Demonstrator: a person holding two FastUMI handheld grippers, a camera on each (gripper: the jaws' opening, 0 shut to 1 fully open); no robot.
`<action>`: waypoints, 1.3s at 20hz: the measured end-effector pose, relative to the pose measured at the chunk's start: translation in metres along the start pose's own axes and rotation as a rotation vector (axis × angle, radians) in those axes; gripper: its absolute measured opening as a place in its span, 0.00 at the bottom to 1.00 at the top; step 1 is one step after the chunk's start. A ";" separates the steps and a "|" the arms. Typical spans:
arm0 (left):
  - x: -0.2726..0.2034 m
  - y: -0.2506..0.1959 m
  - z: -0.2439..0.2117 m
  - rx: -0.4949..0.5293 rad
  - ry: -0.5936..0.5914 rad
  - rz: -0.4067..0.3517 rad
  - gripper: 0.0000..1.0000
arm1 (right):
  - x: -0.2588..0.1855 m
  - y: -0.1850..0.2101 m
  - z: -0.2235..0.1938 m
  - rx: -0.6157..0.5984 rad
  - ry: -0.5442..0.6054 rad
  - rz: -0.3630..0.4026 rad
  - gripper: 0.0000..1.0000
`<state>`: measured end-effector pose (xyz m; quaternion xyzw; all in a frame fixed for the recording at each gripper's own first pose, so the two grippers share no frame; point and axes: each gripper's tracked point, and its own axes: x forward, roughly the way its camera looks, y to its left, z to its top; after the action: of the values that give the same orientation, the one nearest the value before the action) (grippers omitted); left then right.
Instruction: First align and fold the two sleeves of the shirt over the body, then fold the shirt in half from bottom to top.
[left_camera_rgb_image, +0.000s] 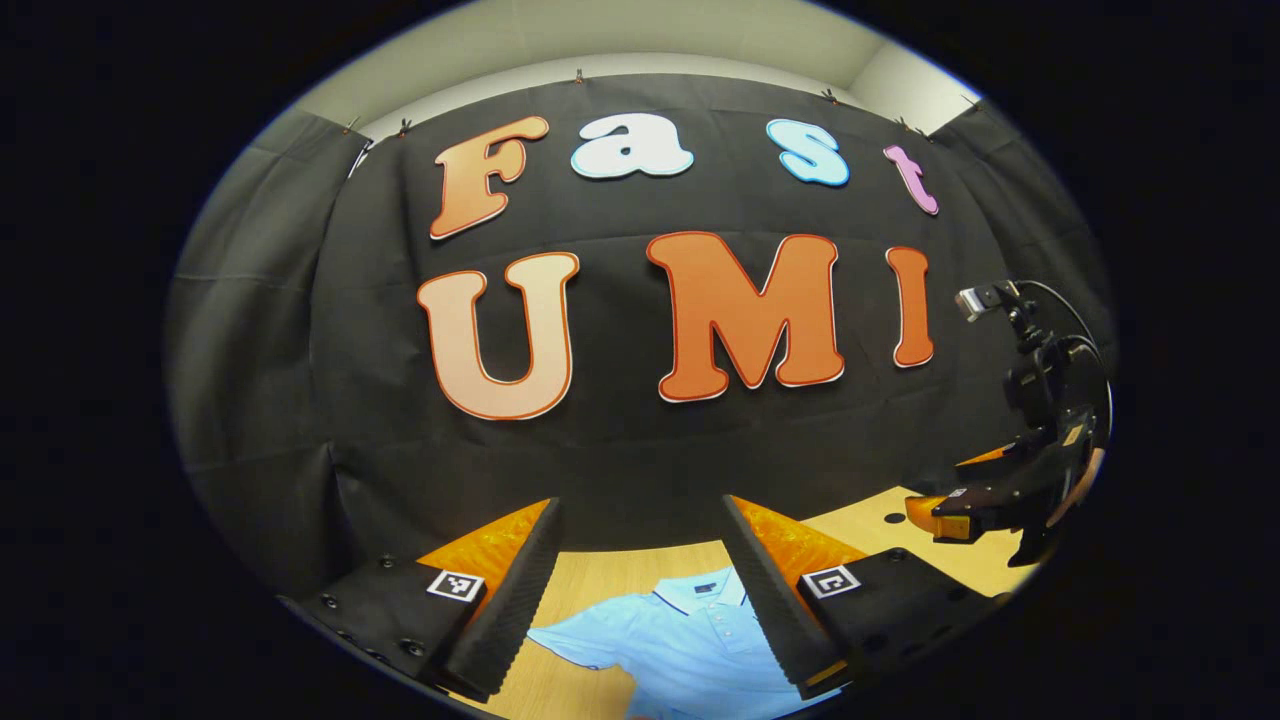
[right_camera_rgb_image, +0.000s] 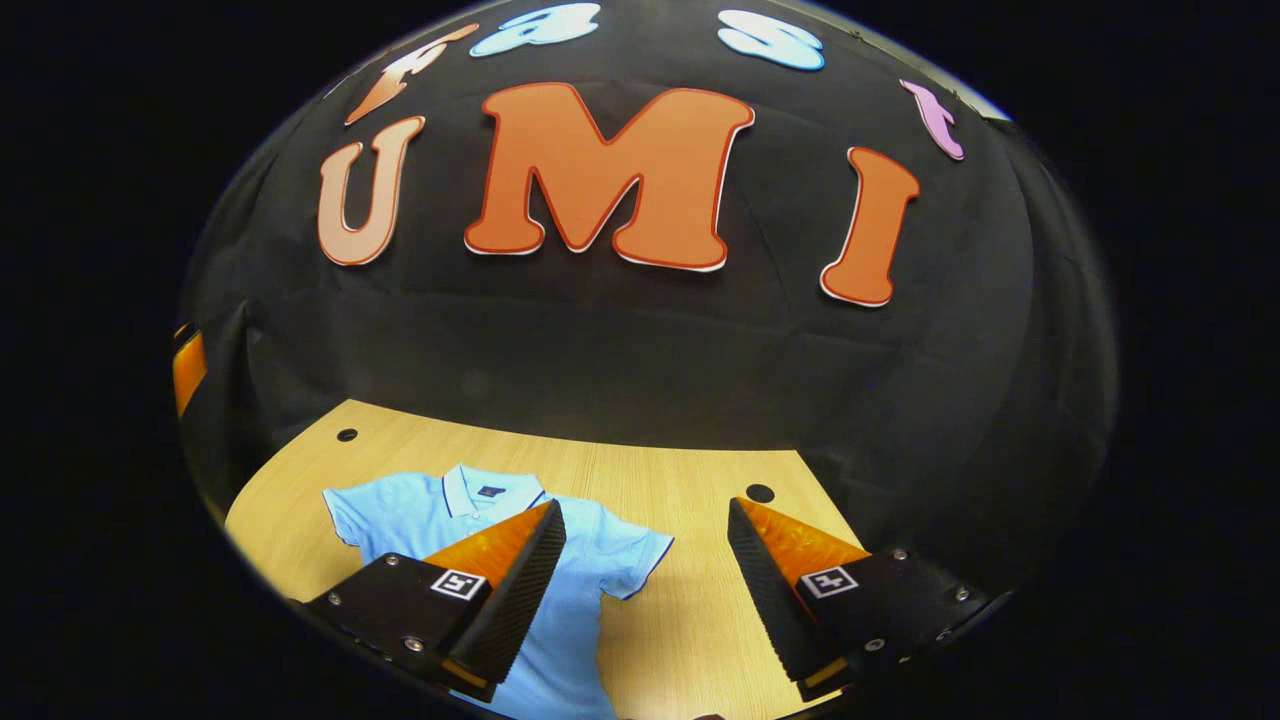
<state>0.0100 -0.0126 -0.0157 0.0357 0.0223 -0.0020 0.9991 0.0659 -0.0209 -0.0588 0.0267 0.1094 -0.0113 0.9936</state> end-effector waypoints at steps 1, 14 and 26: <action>-0.001 0.001 -0.002 0.008 0.007 0.009 1.00 | 0.009 -0.002 -0.006 0.009 0.028 0.001 0.98; -0.034 0.011 -0.034 0.095 0.149 0.171 1.00 | 0.126 -0.001 -0.107 -0.003 0.429 0.066 0.98; -0.048 -0.007 -0.045 0.141 0.228 0.221 1.00 | 0.181 0.010 -0.187 0.014 0.691 0.071 0.83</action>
<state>-0.0404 -0.0159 -0.0585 0.1081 0.1310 0.1104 0.9793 0.2022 -0.0040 -0.2796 0.0397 0.4384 0.0323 0.8973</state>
